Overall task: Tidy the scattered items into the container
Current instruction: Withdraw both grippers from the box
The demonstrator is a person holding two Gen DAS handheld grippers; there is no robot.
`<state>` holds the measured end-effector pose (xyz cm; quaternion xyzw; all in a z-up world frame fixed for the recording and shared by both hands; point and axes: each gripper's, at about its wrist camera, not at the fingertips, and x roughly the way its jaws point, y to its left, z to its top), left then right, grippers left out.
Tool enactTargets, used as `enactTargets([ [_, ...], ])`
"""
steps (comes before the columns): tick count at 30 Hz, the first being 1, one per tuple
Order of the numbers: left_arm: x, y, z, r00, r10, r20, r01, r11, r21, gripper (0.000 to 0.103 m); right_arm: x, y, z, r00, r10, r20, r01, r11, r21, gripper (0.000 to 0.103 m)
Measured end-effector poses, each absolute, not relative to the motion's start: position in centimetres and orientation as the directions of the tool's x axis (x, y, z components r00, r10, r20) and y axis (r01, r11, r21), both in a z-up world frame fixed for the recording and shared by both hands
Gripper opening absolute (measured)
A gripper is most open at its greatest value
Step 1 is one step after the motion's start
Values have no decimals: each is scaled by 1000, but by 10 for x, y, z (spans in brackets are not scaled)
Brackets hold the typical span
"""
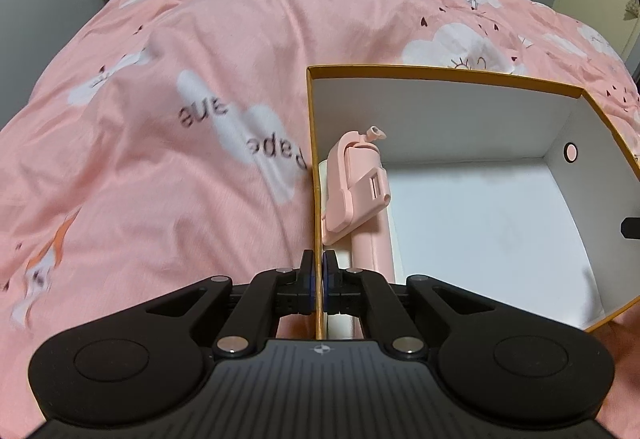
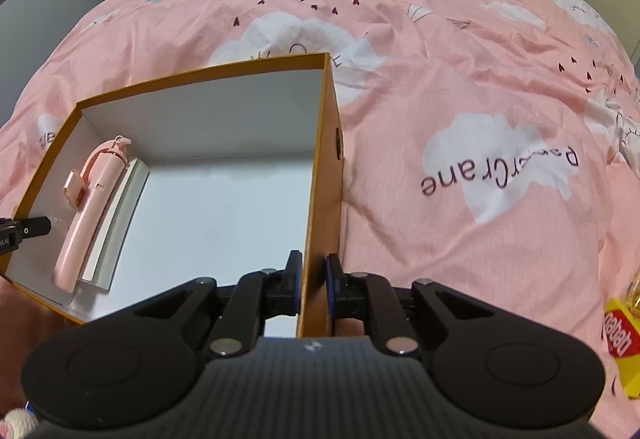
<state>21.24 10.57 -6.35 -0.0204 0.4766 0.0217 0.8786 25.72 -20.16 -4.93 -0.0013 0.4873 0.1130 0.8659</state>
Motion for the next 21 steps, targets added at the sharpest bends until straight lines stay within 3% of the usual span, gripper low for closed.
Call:
enactTargets([
  [7, 170, 106, -53, 564, 36, -825, -98, 995, -24, 3, 228, -200, -42, 509, 203, -837, -212, 971, 106, 13],
  [21, 157, 107, -61, 605, 49, -795, -125, 992, -34, 8, 209, -198, -46, 565, 178, -806, -185, 979, 87, 13],
])
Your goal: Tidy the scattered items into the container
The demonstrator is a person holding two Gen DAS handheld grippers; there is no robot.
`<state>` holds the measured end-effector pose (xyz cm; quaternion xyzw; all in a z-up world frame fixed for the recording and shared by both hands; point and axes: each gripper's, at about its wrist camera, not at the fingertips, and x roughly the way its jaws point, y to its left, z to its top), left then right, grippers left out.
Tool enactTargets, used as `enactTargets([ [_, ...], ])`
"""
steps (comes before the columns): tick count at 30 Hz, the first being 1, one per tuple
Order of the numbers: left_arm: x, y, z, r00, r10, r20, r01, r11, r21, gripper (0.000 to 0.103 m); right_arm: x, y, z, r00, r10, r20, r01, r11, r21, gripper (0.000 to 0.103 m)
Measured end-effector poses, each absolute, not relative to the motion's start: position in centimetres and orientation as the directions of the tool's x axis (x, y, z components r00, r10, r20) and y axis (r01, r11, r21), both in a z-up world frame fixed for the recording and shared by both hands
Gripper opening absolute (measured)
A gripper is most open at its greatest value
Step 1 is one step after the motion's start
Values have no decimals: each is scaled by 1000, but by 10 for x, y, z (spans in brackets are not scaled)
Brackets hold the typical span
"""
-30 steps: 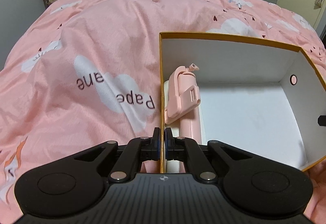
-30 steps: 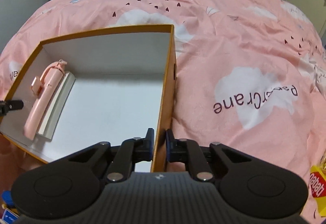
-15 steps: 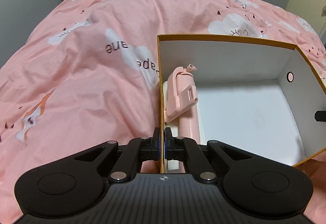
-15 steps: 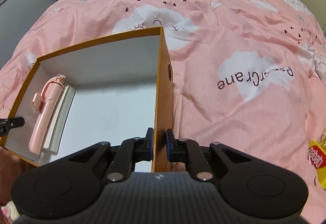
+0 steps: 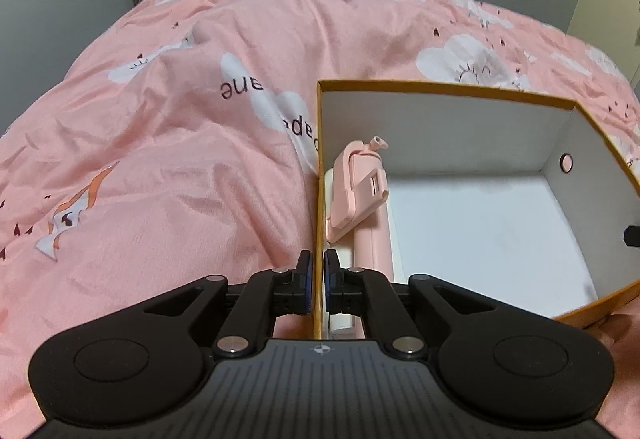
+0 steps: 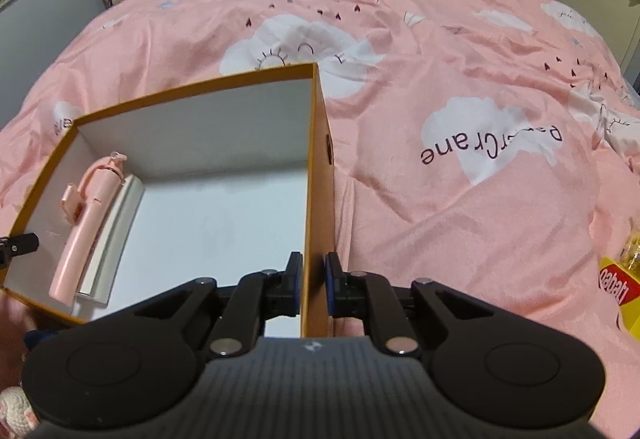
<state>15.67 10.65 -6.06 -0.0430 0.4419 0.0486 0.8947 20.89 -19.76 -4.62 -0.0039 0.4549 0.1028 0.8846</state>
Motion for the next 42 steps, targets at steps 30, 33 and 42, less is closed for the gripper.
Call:
enactTargets([
  [30, 15, 13, -51, 486, -333, -808, 295, 933, -207, 51, 72, -183, -58, 409, 391, -824, -374, 896, 239, 31],
  [33, 18, 11, -60, 447, -346, -825, 305, 926, -222, 51, 65, -186, -69, 362, 410, -837, -368, 888, 275, 29],
  [42, 26, 0, -83, 362, -375, -853, 331, 907, -259, 48, 64, -189, -80, 326, 427, -844, -345, 884, 314, 28],
])
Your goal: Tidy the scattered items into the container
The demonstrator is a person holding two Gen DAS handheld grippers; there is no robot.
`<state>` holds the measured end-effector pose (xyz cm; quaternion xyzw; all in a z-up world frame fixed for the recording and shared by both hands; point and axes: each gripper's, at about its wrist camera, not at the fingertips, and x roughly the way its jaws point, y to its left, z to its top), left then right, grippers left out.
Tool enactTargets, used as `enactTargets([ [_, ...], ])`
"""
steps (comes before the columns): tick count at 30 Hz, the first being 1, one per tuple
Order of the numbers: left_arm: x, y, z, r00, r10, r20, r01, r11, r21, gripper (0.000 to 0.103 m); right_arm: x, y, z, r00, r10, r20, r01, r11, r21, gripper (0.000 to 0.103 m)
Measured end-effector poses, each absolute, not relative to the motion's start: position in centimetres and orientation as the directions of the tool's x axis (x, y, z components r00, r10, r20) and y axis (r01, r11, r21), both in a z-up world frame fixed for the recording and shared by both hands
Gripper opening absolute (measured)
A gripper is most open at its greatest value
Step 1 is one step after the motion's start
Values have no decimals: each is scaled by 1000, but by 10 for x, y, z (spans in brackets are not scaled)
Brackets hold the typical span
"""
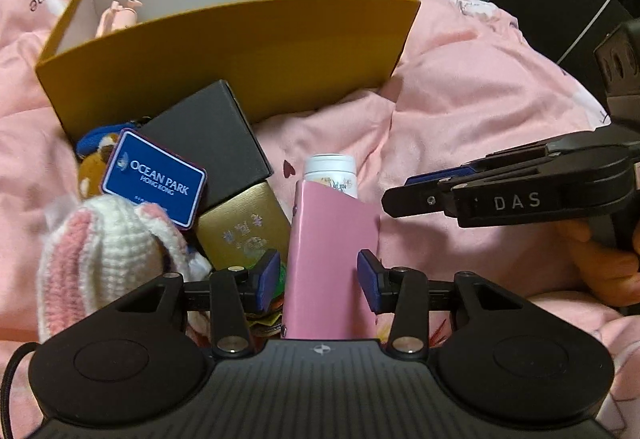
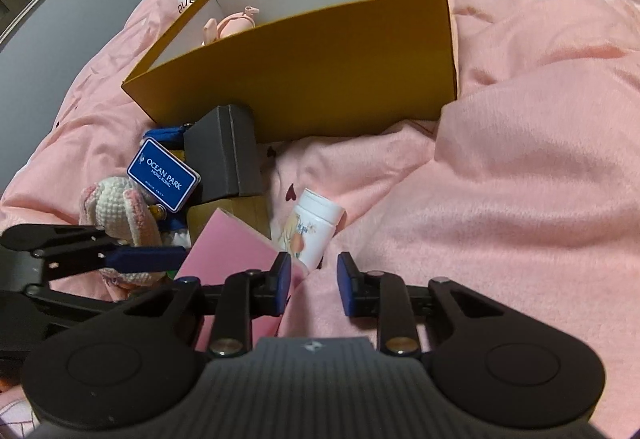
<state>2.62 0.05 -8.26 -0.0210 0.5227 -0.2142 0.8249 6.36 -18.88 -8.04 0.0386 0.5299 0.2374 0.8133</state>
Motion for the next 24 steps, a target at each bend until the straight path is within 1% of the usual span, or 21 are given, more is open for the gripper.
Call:
enactTargets([
  [1, 27, -1, -83, 359, -379, -853, 340, 904, -259, 48, 64, -189, -80, 324, 427, -844, -346, 884, 315, 28],
  [2, 28, -3, -84, 358, -378, -854, 348, 902, -254, 40, 65, -188, -81, 321, 427, -845, -346, 884, 315, 28],
  [3, 28, -4, -84, 359, -373, -855, 350, 904, -247, 35, 65, -188, -82, 316, 427, -847, -346, 883, 316, 28],
  [5, 27, -4, -84, 363, -386, -848, 360, 898, -255, 30, 66, -188, -83, 309, 426, -850, -346, 883, 317, 28],
  [8, 21, -3, -78, 387, -405, -828, 373, 890, -261, 24, 68, -189, -84, 302, 428, -852, -345, 882, 320, 28],
  [11, 13, -7, -66, 437, -407, -802, 409, 884, -226, 20, 69, -191, -82, 309, 430, -848, -342, 882, 323, 26],
  [16, 2, -17, -43, 558, -354, -751, 444, 891, -90, 20, 67, -195, -69, 366, 419, -831, -349, 890, 295, 25],
  [20, 0, -29, -33, 651, -294, -700, 451, 892, 45, 20, 68, -198, -58, 426, 396, -813, -349, 901, 256, 25],
  [24, -4, -47, -40, 731, -207, -650, 457, 856, 241, 19, 72, -198, -55, 445, 386, -808, -342, 907, 246, 25],
])
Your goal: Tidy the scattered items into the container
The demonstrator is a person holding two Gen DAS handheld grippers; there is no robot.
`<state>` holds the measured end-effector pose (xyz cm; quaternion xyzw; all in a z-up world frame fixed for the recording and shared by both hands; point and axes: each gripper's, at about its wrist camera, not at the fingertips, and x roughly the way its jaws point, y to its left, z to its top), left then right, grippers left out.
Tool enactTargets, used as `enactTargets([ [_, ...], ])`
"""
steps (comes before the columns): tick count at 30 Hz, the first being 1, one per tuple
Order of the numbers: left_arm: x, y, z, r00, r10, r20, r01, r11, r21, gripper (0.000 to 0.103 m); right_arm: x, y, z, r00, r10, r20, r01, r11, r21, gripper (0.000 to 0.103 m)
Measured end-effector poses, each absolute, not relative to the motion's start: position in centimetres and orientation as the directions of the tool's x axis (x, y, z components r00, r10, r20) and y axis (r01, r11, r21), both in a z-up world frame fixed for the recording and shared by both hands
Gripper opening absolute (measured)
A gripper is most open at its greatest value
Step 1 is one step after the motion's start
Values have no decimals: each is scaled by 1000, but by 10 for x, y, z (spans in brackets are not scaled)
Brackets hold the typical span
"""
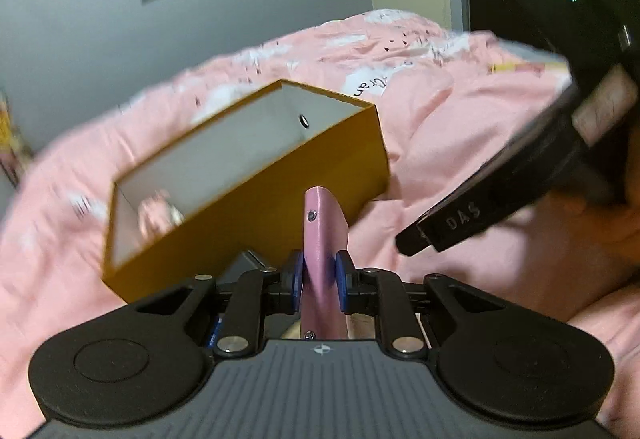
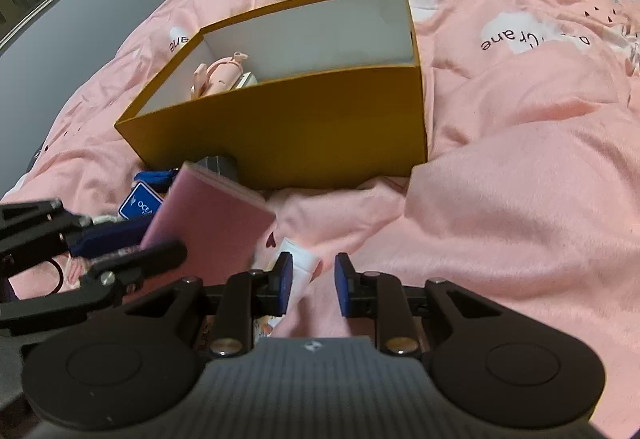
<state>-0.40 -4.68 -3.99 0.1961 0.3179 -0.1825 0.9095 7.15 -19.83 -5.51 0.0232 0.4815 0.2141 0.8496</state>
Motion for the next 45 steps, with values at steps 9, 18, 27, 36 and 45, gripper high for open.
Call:
enactTargets([
  [9, -10, -47, -54, 633, -297, -715, 558, 815, 156, 20, 77, -199, -55, 447, 378, -810, -310, 916, 256, 26],
  [18, -17, -35, -59, 521, -378, -765, 596, 803, 9, 32, 78, -183, -47, 434, 457, -777, -366, 877, 311, 26],
  [27, -24, -26, -55, 538, -276, -797, 503, 863, 41, 49, 78, -172, -77, 303, 469, -830, -367, 861, 352, 25],
  [36, -18, -13, -60, 502, -195, -843, 419, 907, 39, 50, 70, -173, -82, 284, 447, -848, -380, 865, 329, 17],
  [45, -21, -1, -57, 497, -197, -845, 363, 932, -4, 52, 59, -184, -82, 166, 484, -859, -345, 845, 409, 12],
])
